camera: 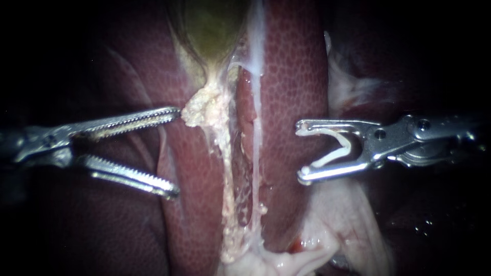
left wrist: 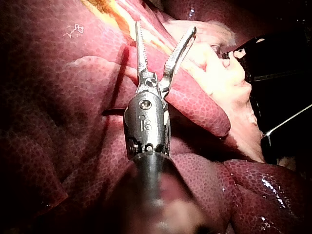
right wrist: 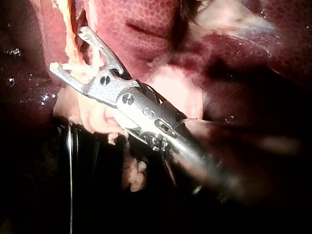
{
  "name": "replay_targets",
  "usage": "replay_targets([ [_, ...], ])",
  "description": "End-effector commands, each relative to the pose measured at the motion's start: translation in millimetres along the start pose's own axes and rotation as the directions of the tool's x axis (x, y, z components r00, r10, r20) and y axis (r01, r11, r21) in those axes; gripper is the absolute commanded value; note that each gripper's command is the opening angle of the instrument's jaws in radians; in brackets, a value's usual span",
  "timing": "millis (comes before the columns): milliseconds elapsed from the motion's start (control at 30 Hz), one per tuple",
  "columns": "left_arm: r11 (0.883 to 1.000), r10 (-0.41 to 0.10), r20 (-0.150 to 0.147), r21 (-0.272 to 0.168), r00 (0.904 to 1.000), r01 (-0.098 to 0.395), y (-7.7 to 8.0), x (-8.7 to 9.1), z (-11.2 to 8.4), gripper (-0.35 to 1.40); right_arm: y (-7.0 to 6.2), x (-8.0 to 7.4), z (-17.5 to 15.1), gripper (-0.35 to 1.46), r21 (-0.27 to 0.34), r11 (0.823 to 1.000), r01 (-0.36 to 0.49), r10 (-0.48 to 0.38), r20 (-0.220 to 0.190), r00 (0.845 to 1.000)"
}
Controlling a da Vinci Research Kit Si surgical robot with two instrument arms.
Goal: Grabbing gallbladder
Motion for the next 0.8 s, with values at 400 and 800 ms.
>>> replay_targets([
  [400,0.999,-0.011,-0.005,-0.031,0.9999,0.011,3.1,0.1,0.5,0.69,0.0,0.0,0.0,0.60,0.000,1.000,0.000,0.000,0.000,1.000],
  [800,0.999,-0.006,-0.007,-0.045,1.0000,0.006,5.9,1.8,3.9,0.68,0.0,0.0,0.0,0.60,0.000,1.000,0.000,0.000,0.000,1.000],
])
